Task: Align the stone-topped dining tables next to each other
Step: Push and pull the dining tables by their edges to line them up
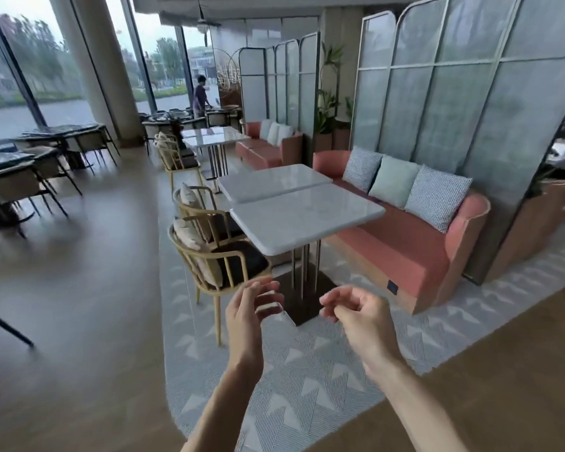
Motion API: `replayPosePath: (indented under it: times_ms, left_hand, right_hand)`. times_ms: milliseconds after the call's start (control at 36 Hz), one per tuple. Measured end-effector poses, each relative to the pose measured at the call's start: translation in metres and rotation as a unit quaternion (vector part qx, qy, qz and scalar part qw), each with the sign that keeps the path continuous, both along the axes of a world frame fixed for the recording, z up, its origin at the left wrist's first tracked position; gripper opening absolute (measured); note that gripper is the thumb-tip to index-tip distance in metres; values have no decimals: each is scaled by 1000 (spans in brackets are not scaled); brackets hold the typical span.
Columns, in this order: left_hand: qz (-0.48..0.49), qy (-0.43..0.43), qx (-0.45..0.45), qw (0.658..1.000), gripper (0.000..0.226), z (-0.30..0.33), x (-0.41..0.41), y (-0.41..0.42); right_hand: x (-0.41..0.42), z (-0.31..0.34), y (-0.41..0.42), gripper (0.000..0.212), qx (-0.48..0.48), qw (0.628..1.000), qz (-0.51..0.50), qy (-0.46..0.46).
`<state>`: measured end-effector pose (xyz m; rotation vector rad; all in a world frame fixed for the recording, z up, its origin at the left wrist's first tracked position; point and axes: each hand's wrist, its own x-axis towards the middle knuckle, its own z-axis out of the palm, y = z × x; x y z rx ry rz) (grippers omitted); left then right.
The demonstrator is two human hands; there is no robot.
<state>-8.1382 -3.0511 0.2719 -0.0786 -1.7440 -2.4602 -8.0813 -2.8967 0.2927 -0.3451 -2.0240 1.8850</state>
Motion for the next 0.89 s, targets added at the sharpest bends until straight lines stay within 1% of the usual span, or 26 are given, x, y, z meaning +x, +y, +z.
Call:
replayPosePath:
  times_ms: [83,194,278,361,500,528,611,694,750,889]
  left_hand:
    - [15,13,-15,1000,30,-7,-65,19]
    - [45,15,-18,999,35,-19,-149,43]
    - [80,-20,-13,996,33,-24,-208,61]
    - [106,-27,-14,994,30,-26,-264,80]
    - [152,-39,-18,987,29,-28,-332,95]
    - [156,-45,-20,986,29,-29,-337,96]
    - [173,-60,-29,983,27,-42,-387,103]
    - [193,-84,-63,976,28,-63,-442,113]
    - [202,-94,-101,970,27,-80,-482,123]
    - [183,-97,-178,962,26,-127,-593,144]
  right_hand:
    - [-71,-7,26,31,1,1000,8,9]
    - [-174,-11,53,34,-23,999,33,13]
    - [-245,-13,68,35,-44,997,71,0]
    - [-317,-14,84,35,-38,993,114,-2]
    - [-417,-18,106,30,-37,987,154,-5]
    - [-424,-19,107,28,-34,987,158,-6]
    - [-474,-32,120,26,-21,984,174,-19]
    - [-527,-52,135,25,12,985,169,-43]
    - [-563,-66,145,24,32,984,165,-63]
    - [-662,-99,165,23,85,977,152,-125]
